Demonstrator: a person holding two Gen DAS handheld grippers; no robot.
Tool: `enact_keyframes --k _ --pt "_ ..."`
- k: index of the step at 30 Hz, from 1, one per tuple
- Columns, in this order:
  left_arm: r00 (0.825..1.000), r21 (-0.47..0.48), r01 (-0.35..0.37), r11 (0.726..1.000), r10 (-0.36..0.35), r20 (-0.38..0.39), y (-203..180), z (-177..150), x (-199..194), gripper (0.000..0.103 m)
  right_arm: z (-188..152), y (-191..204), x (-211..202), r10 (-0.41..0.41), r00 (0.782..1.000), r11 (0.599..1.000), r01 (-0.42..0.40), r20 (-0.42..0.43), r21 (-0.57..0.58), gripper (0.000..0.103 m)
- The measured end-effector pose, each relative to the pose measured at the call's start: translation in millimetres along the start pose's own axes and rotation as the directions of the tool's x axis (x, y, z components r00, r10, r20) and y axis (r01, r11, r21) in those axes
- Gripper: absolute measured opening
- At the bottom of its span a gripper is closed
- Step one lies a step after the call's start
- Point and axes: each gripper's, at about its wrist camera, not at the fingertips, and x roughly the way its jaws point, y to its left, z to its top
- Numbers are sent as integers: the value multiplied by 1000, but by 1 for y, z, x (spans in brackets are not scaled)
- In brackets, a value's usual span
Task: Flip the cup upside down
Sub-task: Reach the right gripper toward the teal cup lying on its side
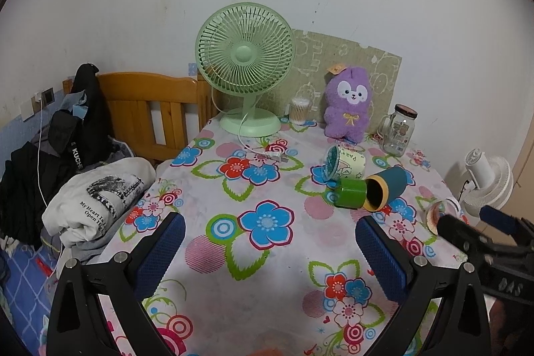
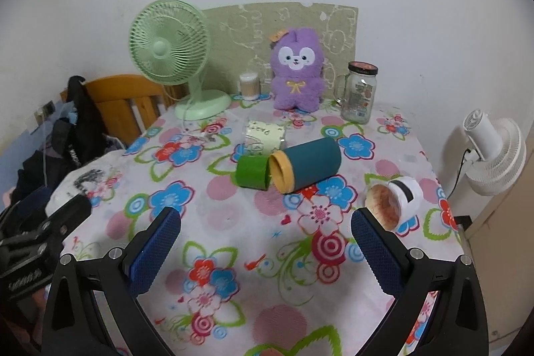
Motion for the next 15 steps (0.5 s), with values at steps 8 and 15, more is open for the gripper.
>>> enact_keyframes --k 8,15 --pt "1000 43 -5 999 4 21 -5 7 28 103 25 -15 68 -34 991 996 44 -133 71 103" --pt "999 125 52 991 -51 -16 -18 16 69 103 31 -40 115 -67 972 970 116 -223 213 103"
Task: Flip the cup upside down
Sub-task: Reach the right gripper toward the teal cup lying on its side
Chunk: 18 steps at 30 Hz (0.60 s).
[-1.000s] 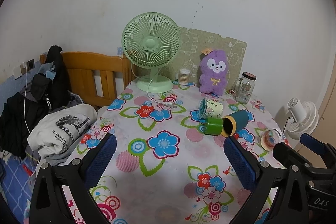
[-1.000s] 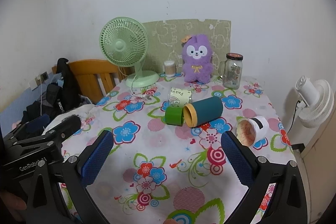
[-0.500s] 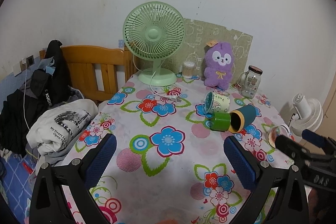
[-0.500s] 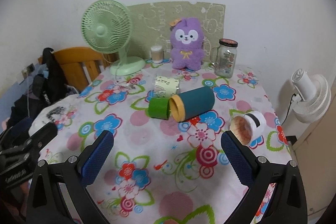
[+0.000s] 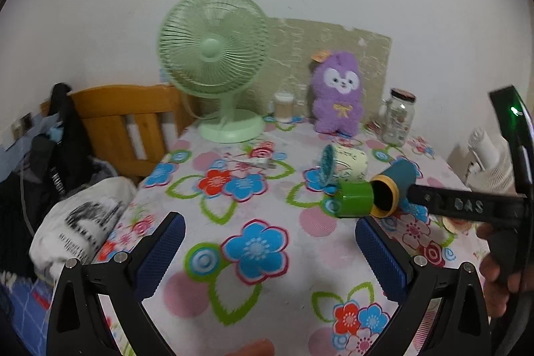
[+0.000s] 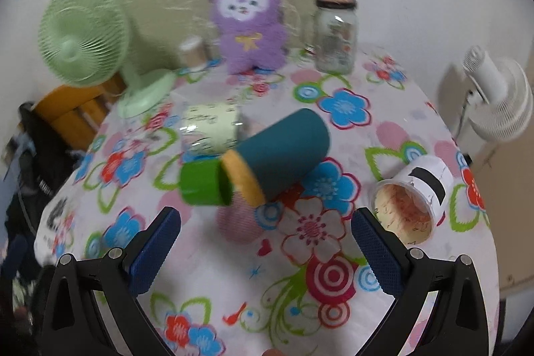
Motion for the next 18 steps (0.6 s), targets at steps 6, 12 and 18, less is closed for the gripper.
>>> enact_keyframes --k 6,12,18 --pt "999 89 47 995 -46 -9 -18 9 25 103 14 -14 22 -22 1000 998 23 -18 60 103" --pt "992 187 123 975 -121 -24 -39 13 52 103 35 -29 55 10 998 985 0 -54 172 103" --pt "988 247 146 958 -131 -76 -58 10 81 103 45 -38 85 69 992 959 -37 -103 282 103"
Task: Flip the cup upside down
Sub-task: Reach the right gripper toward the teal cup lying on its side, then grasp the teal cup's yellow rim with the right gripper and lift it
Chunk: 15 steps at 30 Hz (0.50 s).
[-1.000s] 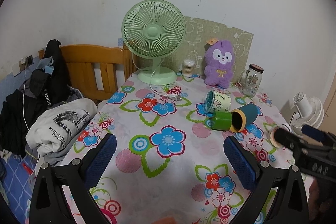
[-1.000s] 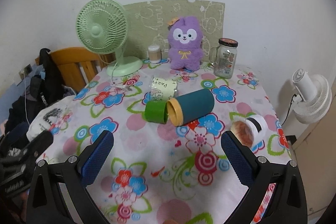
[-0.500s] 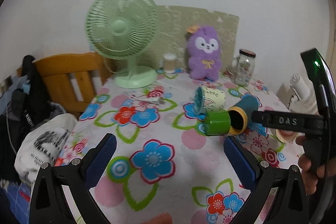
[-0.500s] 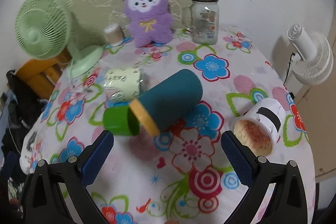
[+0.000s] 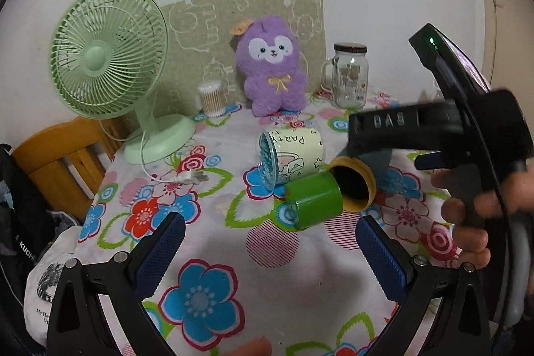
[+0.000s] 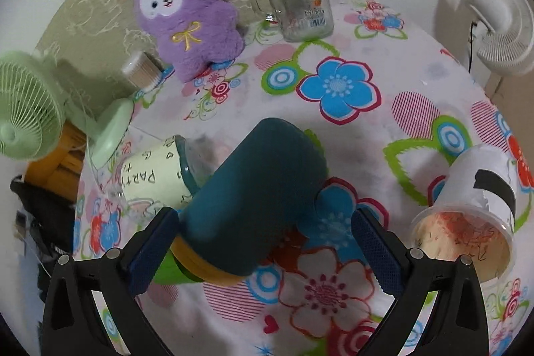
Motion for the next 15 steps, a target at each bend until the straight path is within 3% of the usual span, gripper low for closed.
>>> enact_keyframes --k 8,15 --pt "1000 -24 3 1000 -3 -4 2 -1 1 103 17 5 27 47 996 997 -42 -81 58 102" --pt "1000 -28 -5 1000 6 13 3 -4 -13 103 22 12 47 108 988 993 -103 -110 55 76"
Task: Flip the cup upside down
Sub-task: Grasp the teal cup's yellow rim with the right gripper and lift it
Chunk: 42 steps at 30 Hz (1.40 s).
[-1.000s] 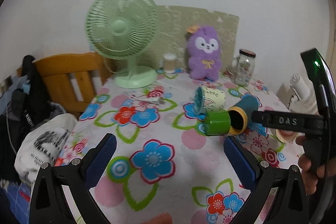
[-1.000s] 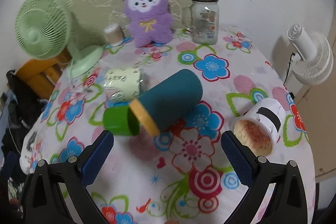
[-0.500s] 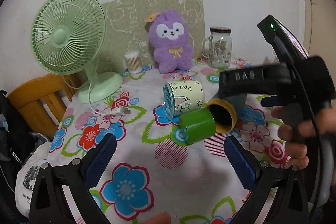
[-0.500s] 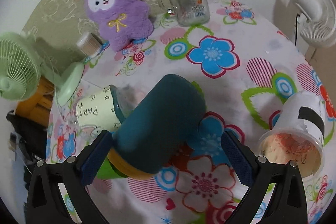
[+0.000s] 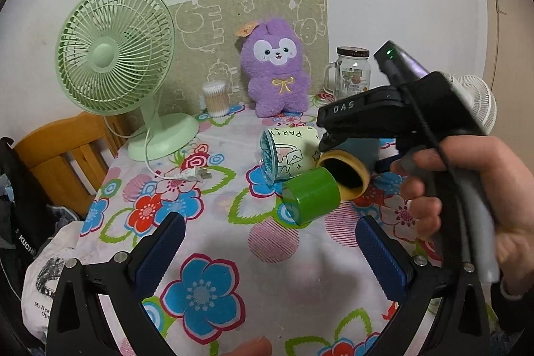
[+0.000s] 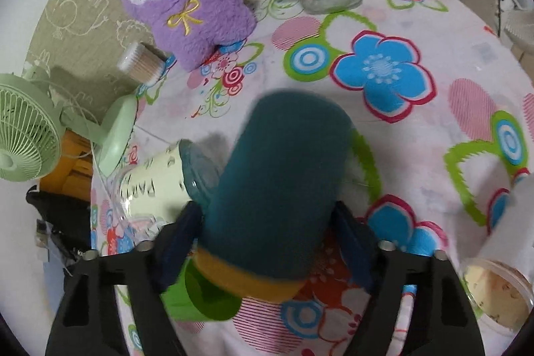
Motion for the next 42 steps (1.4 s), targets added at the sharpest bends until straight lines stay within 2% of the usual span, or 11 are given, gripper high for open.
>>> enact_keyframes --k 9,18,24,28,31,34,36,38,39,41,42 --pt "1000 -53 -2 999 4 26 11 -4 -27 103 -17 -5 -38 40 998 997 -37 57 -66 74" --pt "997 -197 53 979 -41 66 29 -17 -71 103 -77 0 -99 136 988 975 -119 78 -190 72" --pt "995 -276 75 958 -54 83 38 -29 -94 103 -121 6 -134 229 970 944 -201 81 -262 72" --pt "995 -317 82 945 -58 84 40 -35 -101 103 -138 24 -154 324 943 901 -283 74 -330 71" --pt "995 -340 75 938 -48 87 42 -39 -106 103 -150 38 -157 394 916 861 -339 76 -379 70" --pt "995 -350 58 935 -27 91 43 -42 -111 103 -164 36 -145 424 904 842 -375 46 -388 70" --pt "996 -357 48 933 -20 82 45 -45 -112 103 -176 29 -135 435 901 833 -400 5 -381 70" --pt "997 -359 46 932 -19 79 47 -47 -113 103 -186 19 -129 422 907 839 -394 -10 -375 69" --pt "997 -356 42 934 -16 77 47 -48 -113 103 -191 12 -128 402 915 847 -374 -5 -379 69" --pt "997 -352 34 935 -9 72 47 -51 -113 103 -198 -6 -135 419 908 845 -384 15 -373 68" --pt "997 -352 33 935 -9 71 47 -52 -113 103 -202 -14 -139 411 911 848 -372 27 -377 67"
